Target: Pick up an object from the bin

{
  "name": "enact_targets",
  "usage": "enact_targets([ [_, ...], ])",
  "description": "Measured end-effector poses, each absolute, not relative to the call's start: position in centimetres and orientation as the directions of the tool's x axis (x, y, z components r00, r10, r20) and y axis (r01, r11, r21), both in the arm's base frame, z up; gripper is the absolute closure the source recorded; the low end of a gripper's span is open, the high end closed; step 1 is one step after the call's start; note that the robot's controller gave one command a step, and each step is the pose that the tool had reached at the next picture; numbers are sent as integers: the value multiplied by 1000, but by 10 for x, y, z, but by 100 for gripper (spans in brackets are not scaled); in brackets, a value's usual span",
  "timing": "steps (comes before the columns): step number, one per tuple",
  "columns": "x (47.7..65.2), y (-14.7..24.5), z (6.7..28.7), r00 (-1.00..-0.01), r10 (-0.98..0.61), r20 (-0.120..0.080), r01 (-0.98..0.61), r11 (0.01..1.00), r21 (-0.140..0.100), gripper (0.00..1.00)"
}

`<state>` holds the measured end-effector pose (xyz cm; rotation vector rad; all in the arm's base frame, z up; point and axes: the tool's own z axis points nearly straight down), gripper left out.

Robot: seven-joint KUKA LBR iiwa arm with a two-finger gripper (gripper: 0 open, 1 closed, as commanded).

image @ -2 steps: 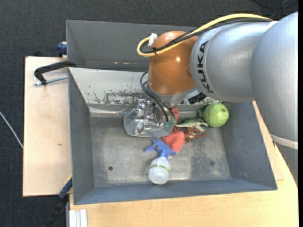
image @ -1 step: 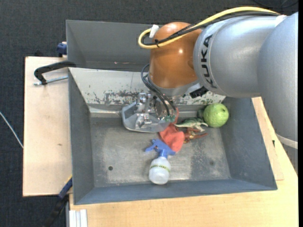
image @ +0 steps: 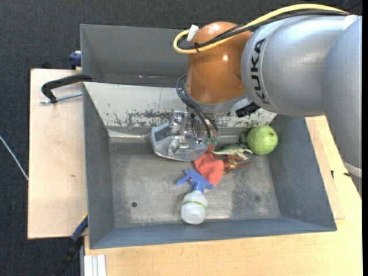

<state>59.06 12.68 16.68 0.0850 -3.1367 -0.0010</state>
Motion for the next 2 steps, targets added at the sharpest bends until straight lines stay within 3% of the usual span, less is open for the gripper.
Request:
enact_targets([
  [1, 596, 124, 185, -997, -71, 2, -71, 997, 1, 100],
  [2, 590, 121, 223, -999, -39, 5, -39, 999, 0, 100],
])
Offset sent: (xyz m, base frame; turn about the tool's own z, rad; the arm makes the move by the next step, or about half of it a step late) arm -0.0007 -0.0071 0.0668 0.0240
